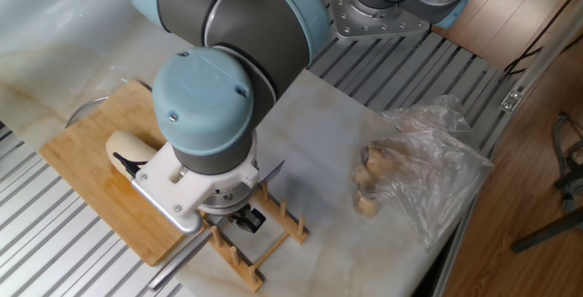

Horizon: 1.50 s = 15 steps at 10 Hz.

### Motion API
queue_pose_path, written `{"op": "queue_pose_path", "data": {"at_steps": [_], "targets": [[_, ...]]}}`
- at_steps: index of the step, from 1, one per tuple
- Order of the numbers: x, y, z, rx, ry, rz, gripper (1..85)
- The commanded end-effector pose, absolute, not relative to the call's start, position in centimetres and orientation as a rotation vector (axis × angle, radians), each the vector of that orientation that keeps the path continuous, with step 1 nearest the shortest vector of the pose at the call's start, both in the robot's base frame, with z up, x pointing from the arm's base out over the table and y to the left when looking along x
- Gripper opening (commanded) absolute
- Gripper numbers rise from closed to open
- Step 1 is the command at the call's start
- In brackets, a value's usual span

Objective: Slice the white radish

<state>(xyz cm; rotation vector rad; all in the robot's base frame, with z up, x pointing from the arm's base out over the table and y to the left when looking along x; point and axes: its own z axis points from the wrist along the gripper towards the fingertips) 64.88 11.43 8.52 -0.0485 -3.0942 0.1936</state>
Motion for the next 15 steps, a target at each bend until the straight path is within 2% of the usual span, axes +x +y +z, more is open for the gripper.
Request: {"op": "queue_pose_path", "data": {"at_steps": [1, 5, 15], "targets": [[64.8, 11.6, 7.9, -0.069, -3.101, 0.190, 28.7], [64.2, 11.6, 7.5, -0.089, -3.102, 0.214, 26.0], [64.3, 11.5, 6.1, -0.096, -3.129, 0.232, 25.3]]}}
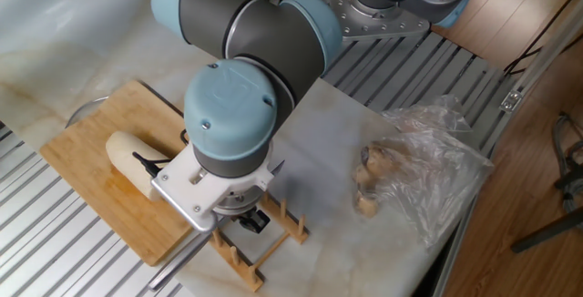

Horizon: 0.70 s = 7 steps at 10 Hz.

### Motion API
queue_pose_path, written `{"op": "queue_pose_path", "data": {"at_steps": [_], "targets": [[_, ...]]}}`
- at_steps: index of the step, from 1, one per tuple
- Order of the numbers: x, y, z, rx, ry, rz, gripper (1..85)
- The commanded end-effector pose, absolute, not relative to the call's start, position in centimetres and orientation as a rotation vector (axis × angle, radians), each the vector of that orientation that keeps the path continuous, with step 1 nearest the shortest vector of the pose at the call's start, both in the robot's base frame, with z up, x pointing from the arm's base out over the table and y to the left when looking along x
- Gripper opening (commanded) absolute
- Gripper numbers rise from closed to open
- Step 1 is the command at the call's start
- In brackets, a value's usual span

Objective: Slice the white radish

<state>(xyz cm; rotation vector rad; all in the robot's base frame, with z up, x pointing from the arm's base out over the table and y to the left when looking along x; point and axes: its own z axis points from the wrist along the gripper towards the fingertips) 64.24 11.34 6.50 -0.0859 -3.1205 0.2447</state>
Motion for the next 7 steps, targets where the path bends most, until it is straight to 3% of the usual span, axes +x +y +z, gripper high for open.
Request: {"op": "queue_pose_path", "data": {"at_steps": [1, 7], "targets": [[64.35, 11.32, 6.14, -0.096, -3.128, 0.242, 25.3], [64.48, 11.55, 6.17, -0.110, -3.126, 0.251, 23.3]]}}
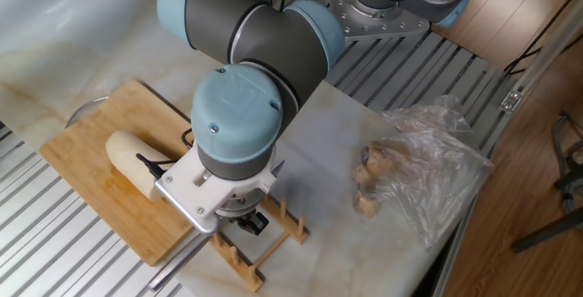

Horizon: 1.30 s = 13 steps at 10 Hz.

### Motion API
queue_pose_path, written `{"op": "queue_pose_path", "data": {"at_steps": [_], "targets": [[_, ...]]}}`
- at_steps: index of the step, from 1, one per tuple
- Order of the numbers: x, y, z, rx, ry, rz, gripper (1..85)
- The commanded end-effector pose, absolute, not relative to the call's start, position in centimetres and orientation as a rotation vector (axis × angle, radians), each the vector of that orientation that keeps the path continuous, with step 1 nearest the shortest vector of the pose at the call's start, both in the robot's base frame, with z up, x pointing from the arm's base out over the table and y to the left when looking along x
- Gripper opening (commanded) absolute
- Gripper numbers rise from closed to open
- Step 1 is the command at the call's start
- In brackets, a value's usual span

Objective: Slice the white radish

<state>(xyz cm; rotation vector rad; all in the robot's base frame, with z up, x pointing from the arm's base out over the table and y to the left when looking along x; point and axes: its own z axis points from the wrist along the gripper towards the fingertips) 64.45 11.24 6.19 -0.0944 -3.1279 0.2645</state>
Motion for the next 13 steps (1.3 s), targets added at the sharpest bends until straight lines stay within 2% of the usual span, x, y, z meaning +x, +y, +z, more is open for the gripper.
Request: {"op": "queue_pose_path", "data": {"at_steps": [1, 13], "targets": [[64.41, 11.46, 6.18, -0.111, -3.123, 0.258, 23.3], [64.29, 11.53, 5.99, -0.126, -3.111, 0.275, 19.7]]}}
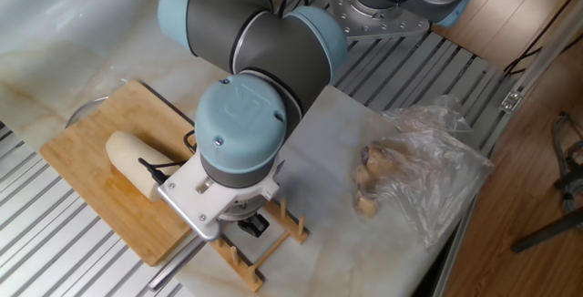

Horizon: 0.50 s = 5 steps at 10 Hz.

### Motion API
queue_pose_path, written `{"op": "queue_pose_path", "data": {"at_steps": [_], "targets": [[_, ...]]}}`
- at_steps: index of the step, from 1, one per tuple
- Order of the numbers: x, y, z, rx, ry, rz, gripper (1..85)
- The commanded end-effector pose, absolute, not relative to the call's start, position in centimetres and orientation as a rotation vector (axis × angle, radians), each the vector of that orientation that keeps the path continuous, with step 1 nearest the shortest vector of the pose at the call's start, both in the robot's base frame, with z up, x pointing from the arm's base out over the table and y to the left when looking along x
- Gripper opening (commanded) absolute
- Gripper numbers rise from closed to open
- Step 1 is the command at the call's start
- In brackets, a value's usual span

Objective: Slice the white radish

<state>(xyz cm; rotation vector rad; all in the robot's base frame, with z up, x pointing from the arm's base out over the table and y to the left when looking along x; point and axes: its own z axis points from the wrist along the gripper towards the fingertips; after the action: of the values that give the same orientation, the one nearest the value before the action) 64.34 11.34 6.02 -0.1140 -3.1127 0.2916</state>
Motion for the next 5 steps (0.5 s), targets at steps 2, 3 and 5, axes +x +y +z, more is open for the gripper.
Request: {"op": "queue_pose_path", "data": {"at_steps": [2, 3, 5], "targets": [[64.29, 11.57, 5.98, -0.131, -3.111, 0.273, 17.7], [64.29, 11.57, 5.98, -0.131, -3.111, 0.273, 17.0], [64.29, 11.57, 5.98, -0.136, -3.112, 0.273, 15.7]]}}
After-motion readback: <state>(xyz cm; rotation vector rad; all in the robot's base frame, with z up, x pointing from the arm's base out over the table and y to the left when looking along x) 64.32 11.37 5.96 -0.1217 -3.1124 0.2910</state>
